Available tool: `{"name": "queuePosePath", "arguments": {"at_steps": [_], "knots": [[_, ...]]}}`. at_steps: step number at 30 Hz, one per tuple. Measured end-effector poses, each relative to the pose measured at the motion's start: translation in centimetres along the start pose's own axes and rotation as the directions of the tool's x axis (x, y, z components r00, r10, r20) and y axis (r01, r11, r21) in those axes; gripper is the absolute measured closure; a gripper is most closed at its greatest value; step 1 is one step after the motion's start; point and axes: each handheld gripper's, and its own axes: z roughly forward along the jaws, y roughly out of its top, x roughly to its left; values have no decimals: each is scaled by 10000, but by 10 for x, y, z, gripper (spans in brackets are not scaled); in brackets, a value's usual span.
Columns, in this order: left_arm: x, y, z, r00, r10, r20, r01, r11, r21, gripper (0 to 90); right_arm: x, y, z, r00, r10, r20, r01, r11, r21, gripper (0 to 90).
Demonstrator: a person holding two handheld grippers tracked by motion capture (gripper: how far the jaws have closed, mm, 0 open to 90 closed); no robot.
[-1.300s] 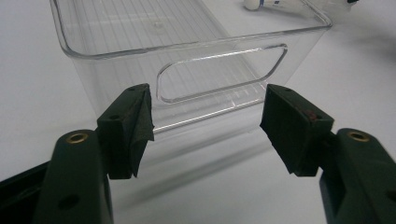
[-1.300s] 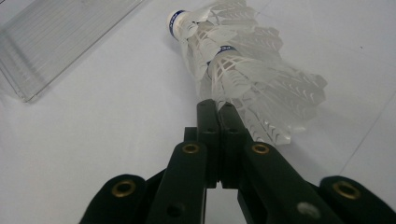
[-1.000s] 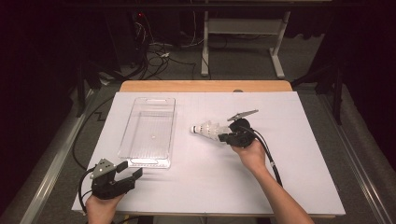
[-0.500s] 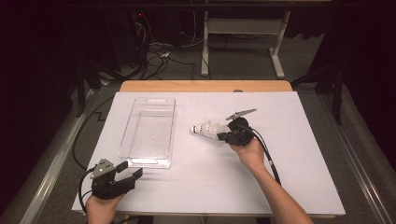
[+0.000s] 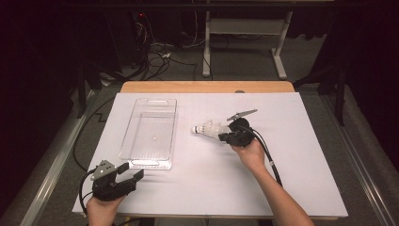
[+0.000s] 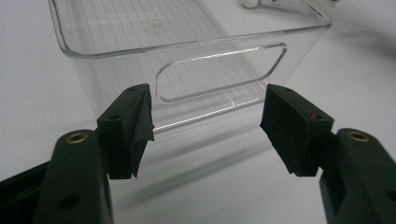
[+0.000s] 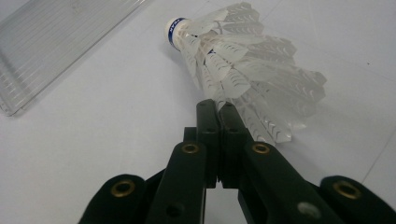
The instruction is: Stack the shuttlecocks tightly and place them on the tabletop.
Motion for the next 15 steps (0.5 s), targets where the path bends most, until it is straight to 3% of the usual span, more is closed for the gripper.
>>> {"name": "queuePosePath", "arguments": {"at_steps": [7,11,15], "knots": [[0,0,0,10000,-9,-3,9,10000,-18,346,0,-1,0,10000,23,74,-24,10000,57,845],[1,0,-1,10000,-61,14,61,10000,-23,346,-1,-2,1,9998,184,88,-184,9998,2,702],[1,0,-1,9999,-96,40,96,10000,-7,346,0,-3,2,9996,102,266,-104,9999,87,629]]}}
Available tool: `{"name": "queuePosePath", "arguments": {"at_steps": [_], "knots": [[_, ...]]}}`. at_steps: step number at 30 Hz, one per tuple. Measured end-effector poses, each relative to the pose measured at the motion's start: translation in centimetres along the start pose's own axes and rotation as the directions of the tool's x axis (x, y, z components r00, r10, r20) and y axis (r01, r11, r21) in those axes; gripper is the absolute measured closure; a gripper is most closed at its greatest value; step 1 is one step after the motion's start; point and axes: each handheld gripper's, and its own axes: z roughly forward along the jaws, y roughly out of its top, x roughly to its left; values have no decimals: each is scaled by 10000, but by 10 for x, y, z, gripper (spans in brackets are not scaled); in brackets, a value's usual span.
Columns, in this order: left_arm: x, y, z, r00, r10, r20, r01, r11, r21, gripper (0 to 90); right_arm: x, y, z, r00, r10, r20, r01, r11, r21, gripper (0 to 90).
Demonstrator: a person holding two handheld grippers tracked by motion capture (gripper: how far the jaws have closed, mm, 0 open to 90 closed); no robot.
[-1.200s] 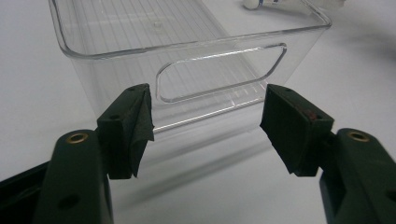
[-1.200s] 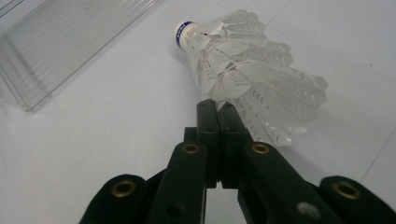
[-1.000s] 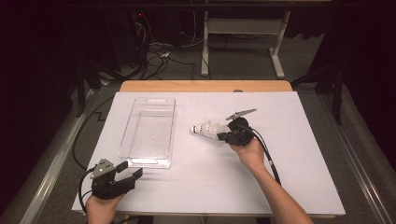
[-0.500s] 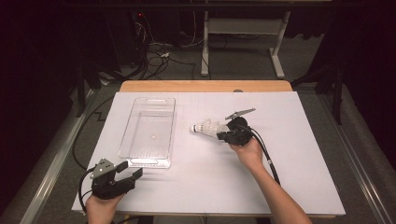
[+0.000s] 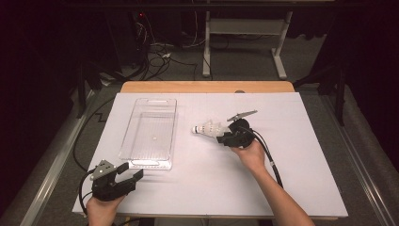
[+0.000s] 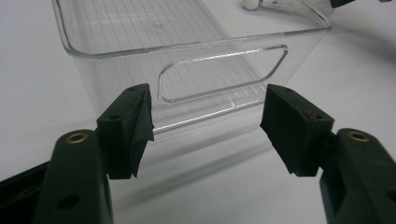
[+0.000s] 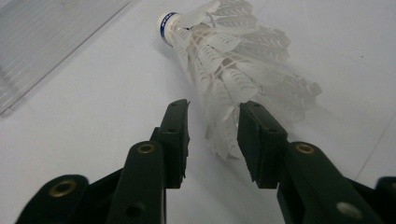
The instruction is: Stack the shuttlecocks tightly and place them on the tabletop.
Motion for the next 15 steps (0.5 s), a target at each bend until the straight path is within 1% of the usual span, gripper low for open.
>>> {"name": "queuePosePath", "arguments": {"at_steps": [2,4,9,11,15], "knots": [[0,0,0,10000,-18,6,18,10000,-25,346,0,0,0,10000,-28,42,28,9999,-100,613],[0,0,0,10000,-20,23,20,10000,-27,346,0,-1,-1,10000,32,68,-31,9999,-104,598],[0,0,0,10000,7,8,-7,10000,-34,346,1,-3,0,9999,-50,134,52,9999,-145,553],[-1,0,0,10000,13,-24,-13,10000,-84,345,1,-3,-1,9997,-95,237,100,9997,-209,546],[0,0,0,10000,14,10,-14,10000,-75,346,2,-3,-4,9995,-134,269,145,9992,-381,538]]}}
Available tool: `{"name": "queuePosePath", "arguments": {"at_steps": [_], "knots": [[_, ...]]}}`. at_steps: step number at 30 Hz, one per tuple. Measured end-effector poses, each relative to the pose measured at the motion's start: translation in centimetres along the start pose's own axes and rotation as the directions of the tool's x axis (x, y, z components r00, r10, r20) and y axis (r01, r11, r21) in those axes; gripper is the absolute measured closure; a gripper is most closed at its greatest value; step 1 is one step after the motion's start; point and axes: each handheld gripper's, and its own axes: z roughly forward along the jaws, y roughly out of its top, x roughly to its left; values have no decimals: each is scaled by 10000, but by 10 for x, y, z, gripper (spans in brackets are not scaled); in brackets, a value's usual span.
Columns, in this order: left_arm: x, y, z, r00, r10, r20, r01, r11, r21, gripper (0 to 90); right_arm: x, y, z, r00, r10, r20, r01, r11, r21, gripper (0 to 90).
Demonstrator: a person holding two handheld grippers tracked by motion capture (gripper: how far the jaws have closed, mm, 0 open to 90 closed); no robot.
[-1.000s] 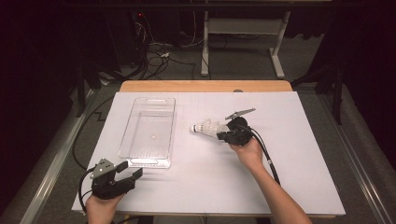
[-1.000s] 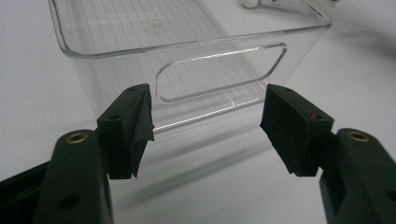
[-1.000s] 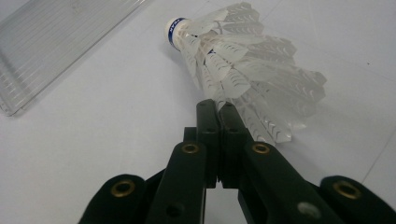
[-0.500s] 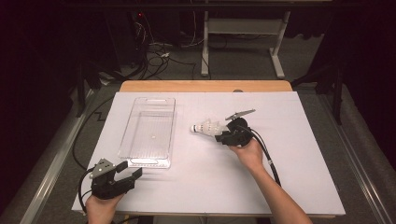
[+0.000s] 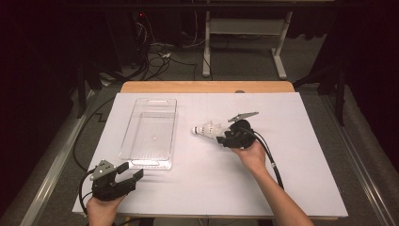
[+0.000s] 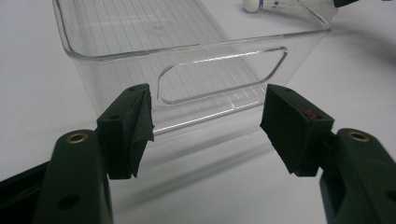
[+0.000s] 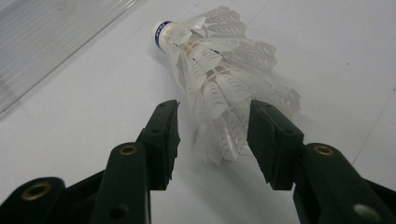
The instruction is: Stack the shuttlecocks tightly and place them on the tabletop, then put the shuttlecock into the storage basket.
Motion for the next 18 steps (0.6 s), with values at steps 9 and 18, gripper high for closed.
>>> {"name": "queuePosePath", "arguments": {"at_steps": [9,18], "knots": [[1,-1,-2,10000,-32,-58,32,10000,-26,345,3,-4,3,9999,-148,34,148,9999,-50,515],[0,-1,-2,10000,-72,-56,72,10000,-38,345,5,-6,3,9995,-312,30,312,9994,-137,503]]}}
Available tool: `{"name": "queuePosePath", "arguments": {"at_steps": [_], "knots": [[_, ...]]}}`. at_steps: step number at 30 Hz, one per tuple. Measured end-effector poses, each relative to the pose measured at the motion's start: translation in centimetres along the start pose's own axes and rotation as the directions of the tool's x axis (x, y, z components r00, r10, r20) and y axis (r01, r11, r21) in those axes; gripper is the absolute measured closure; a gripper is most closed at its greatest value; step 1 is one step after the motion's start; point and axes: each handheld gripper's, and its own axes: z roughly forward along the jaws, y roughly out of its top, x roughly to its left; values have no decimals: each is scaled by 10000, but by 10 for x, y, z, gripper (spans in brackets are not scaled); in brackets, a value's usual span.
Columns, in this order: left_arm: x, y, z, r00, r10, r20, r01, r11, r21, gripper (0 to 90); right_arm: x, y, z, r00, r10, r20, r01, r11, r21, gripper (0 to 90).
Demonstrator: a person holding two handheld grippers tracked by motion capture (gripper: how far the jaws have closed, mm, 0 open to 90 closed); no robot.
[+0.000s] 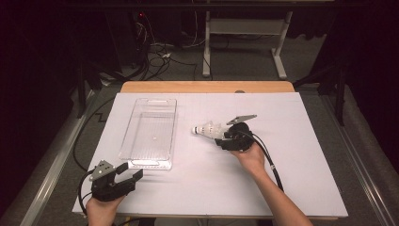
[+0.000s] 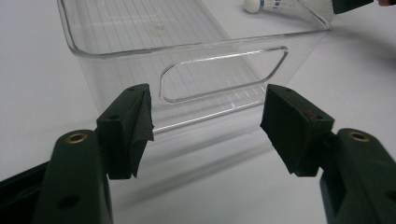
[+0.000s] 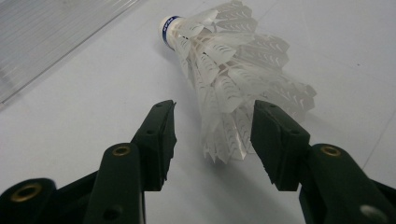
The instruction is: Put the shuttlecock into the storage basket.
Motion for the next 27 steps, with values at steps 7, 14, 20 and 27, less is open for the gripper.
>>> {"name": "queuePosePath", "arguments": {"at_steps": [7,14,20,27], "knots": [[0,0,1,10000,-1,17,1,10000,-13,344,0,-2,0,10000,34,13,-34,10000,-56,502],[-2,1,1,9999,101,17,-101,9999,46,345,1,-2,0,10000,-26,17,26,9999,-139,502],[-2,1,1,9999,159,11,-159,9999,65,344,1,0,1,10000,-84,52,86,9995,-315,502],[-2,1,2,9999,124,-16,-124,9999,62,344,-1,0,5,9999,-111,37,112,9993,-369,504]]}}
